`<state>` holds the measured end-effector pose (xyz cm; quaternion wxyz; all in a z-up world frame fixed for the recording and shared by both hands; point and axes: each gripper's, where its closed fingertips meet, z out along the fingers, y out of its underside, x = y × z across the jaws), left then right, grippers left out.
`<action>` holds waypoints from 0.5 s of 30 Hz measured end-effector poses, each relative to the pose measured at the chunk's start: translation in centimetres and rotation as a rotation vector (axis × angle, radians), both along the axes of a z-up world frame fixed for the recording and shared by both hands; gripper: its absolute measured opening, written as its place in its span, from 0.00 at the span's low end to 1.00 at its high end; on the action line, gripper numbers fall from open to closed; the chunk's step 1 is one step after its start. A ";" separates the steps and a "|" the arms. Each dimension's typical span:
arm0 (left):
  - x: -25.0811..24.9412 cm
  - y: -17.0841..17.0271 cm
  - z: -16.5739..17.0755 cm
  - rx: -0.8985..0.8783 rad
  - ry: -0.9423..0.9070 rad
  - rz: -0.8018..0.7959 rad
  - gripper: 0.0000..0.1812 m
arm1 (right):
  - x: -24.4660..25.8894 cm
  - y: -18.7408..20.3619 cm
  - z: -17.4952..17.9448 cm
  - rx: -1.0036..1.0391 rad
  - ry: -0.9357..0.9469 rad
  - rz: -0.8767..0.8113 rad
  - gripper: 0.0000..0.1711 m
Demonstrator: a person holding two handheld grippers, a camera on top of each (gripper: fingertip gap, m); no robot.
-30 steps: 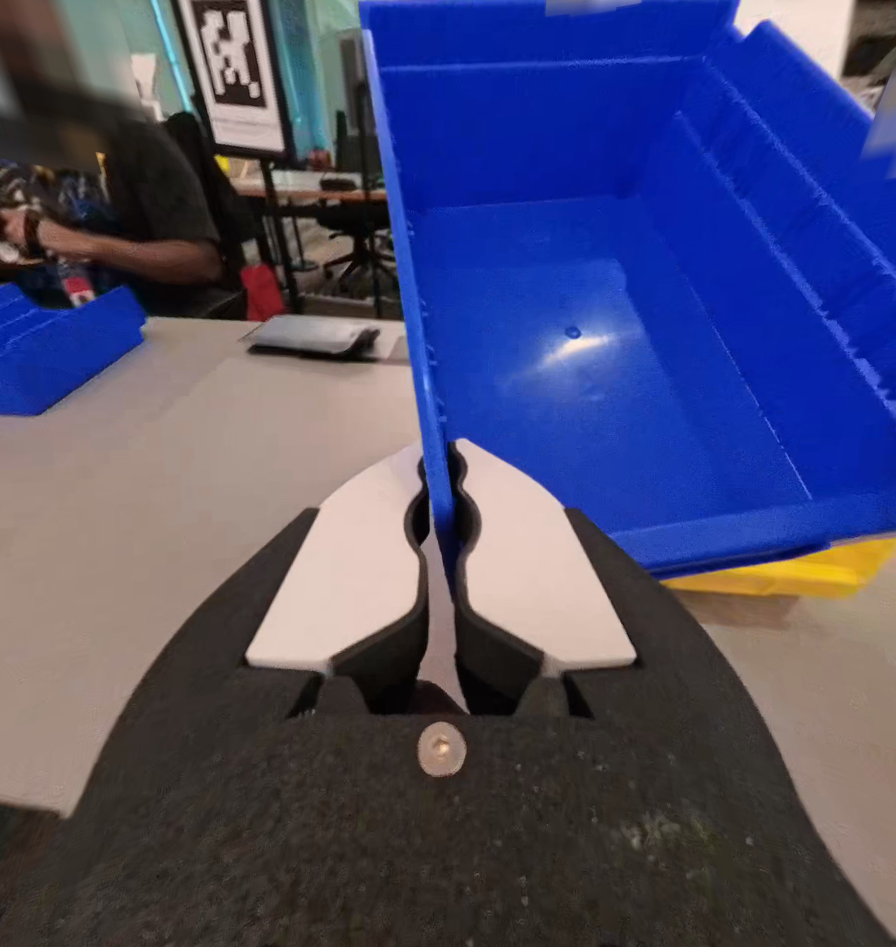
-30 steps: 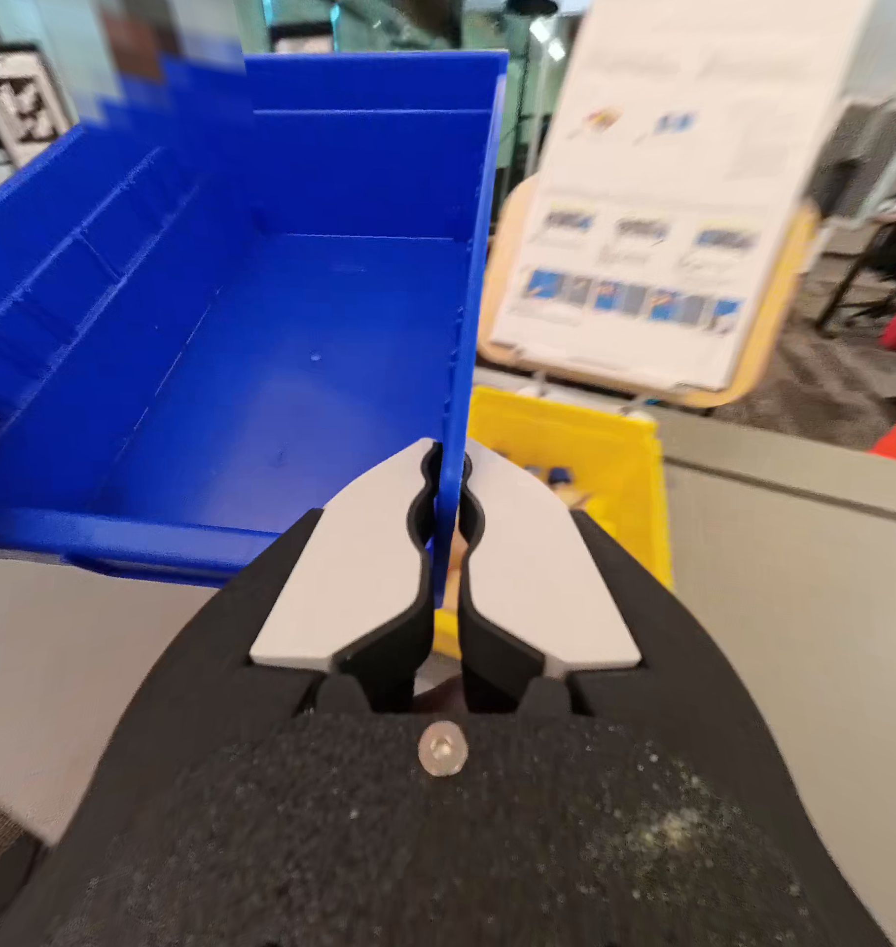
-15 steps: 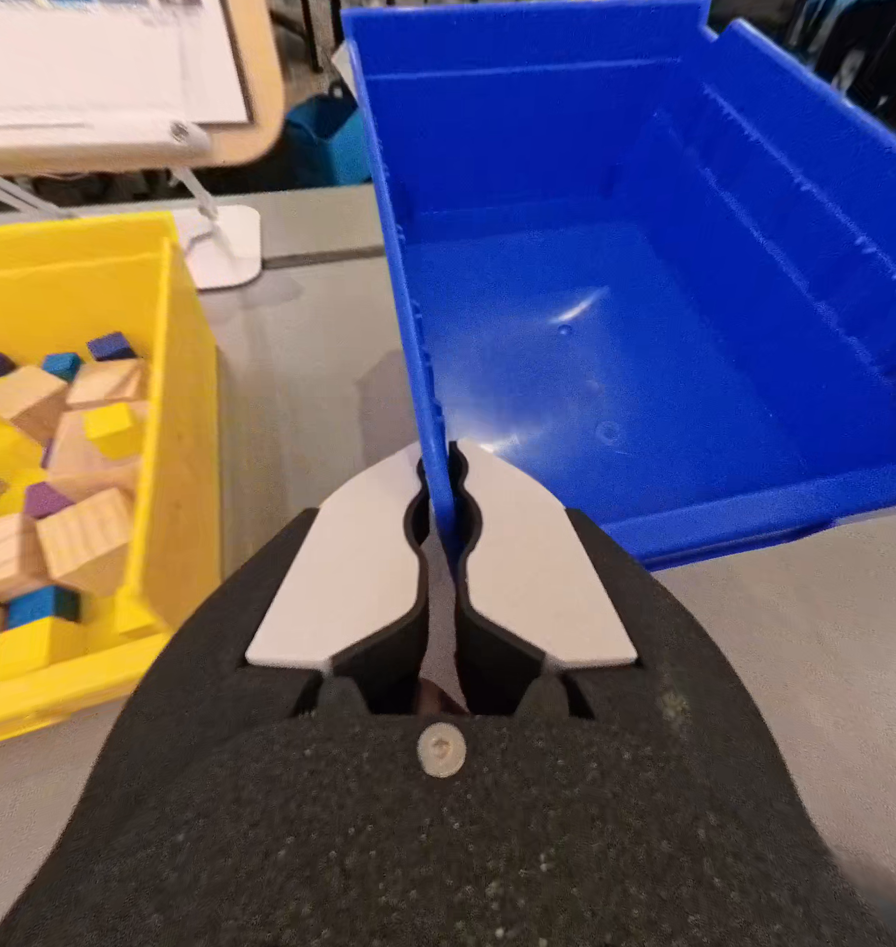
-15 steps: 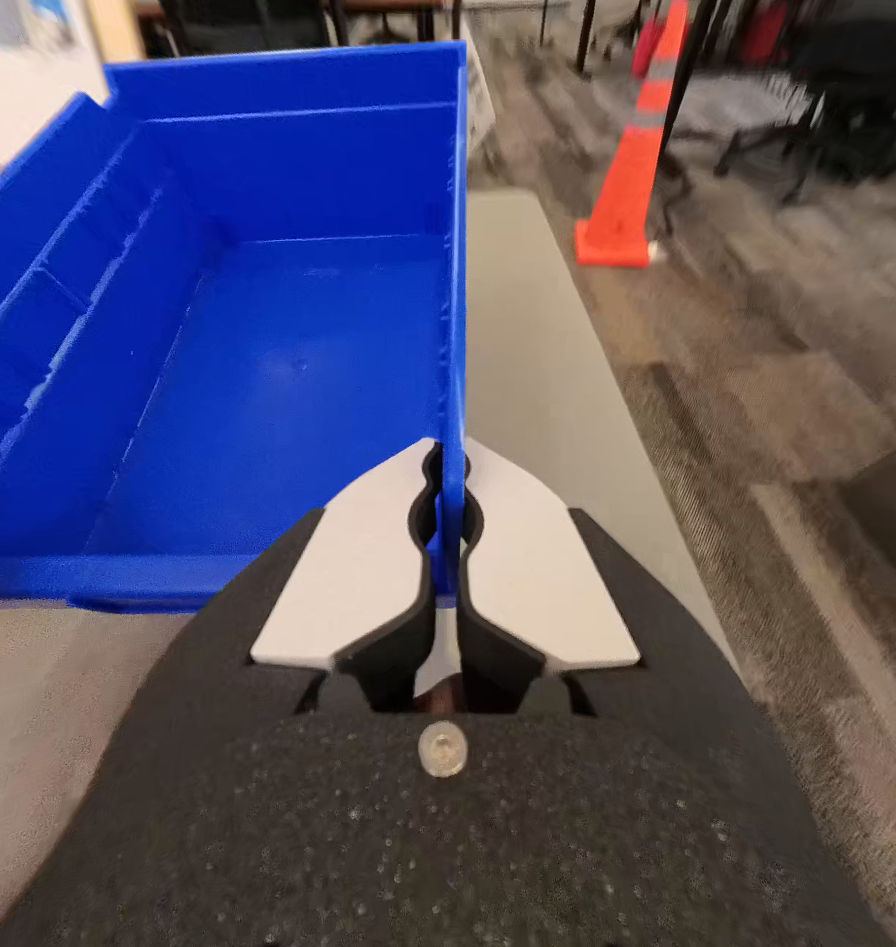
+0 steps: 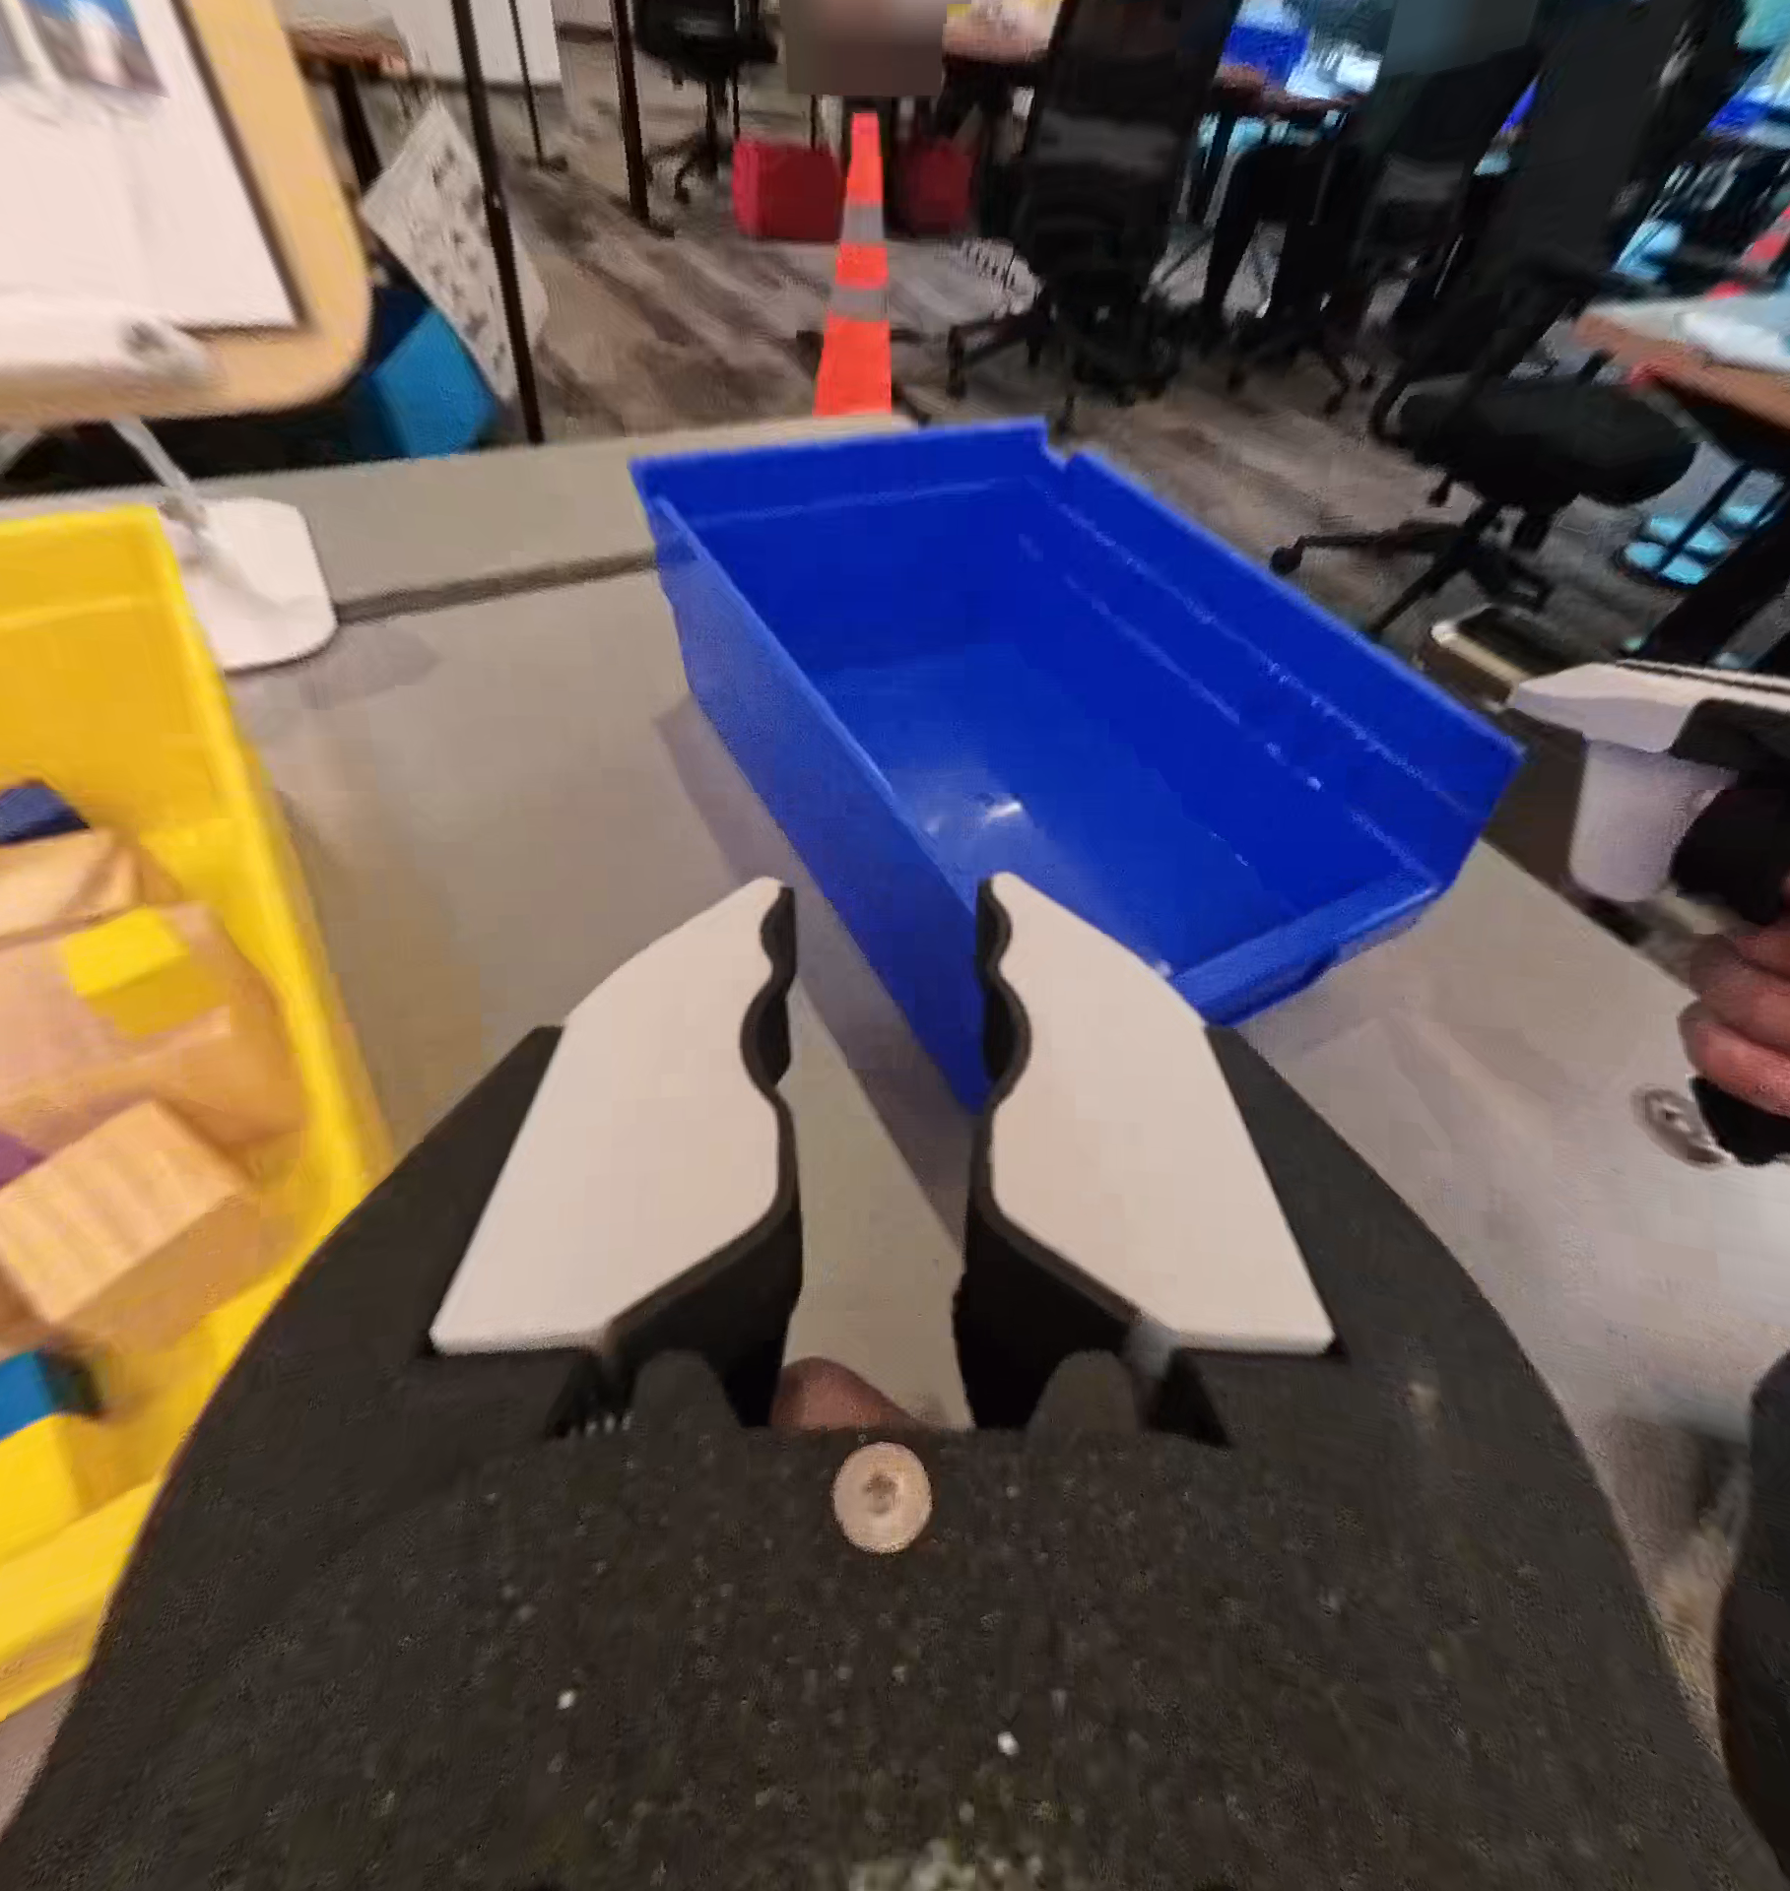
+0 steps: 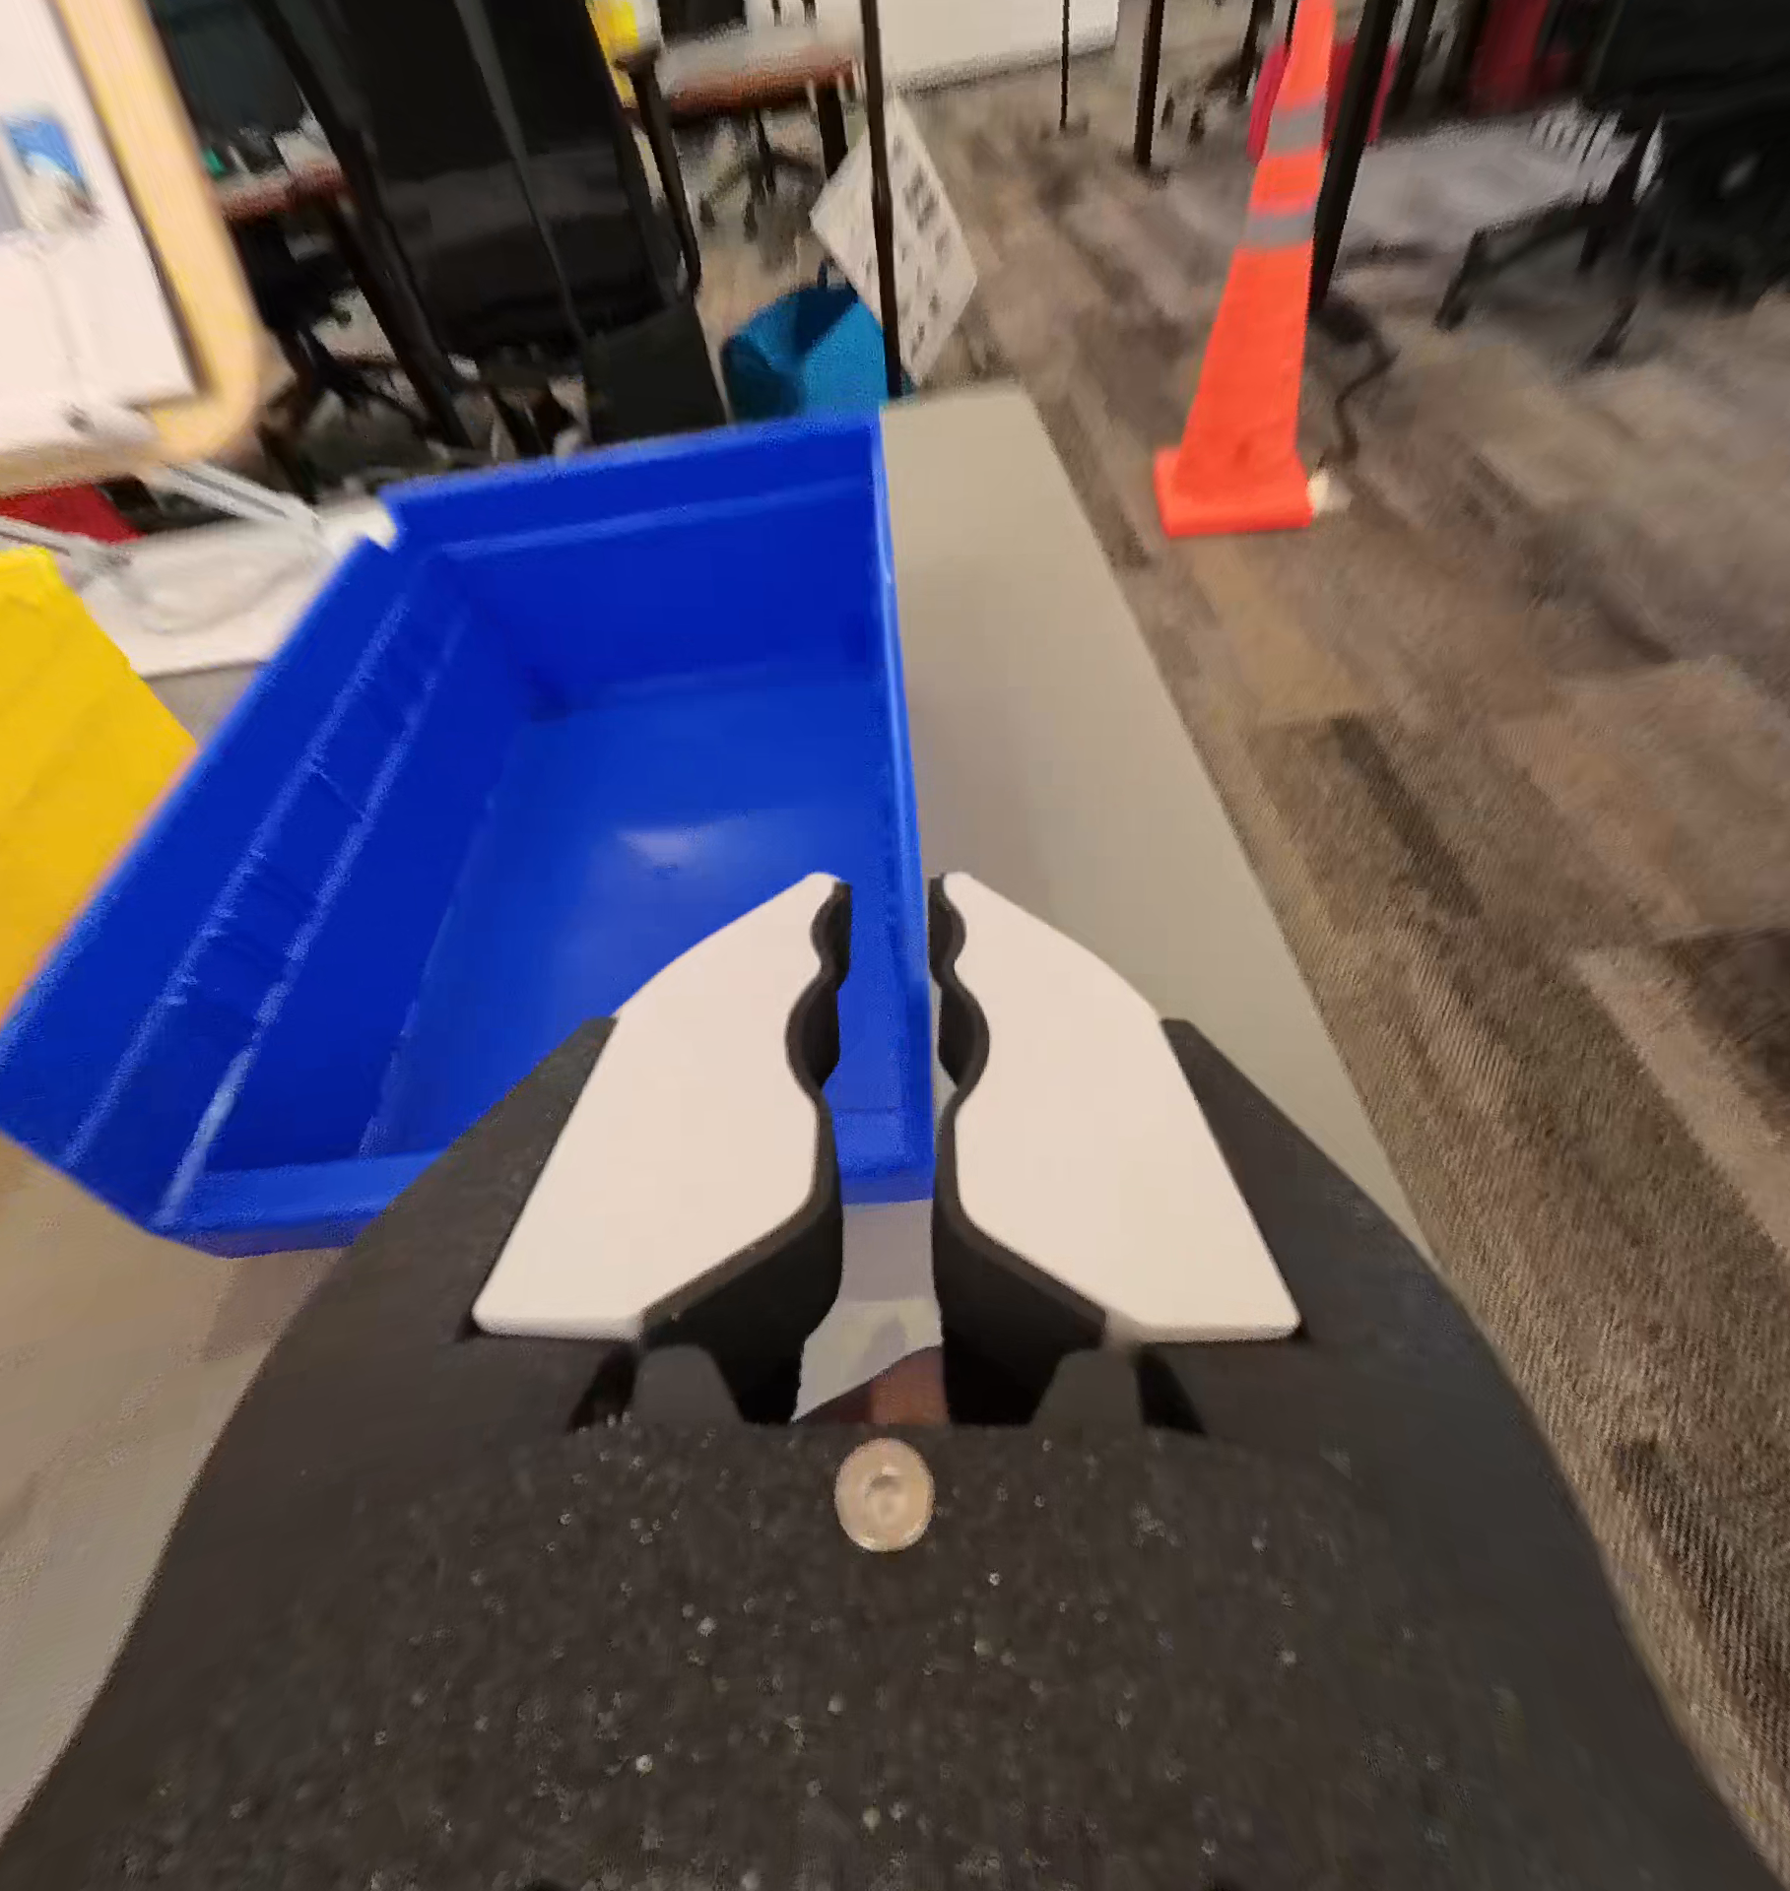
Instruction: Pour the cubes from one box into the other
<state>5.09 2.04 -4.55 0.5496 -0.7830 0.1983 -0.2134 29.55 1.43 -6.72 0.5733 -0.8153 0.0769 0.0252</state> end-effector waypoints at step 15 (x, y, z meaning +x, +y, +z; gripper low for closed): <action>-30.7 -0.5 -6.0 -0.105 0.147 0.416 0.27 | -34.3 0.7 -1.0 0.016 -0.082 0.484 0.29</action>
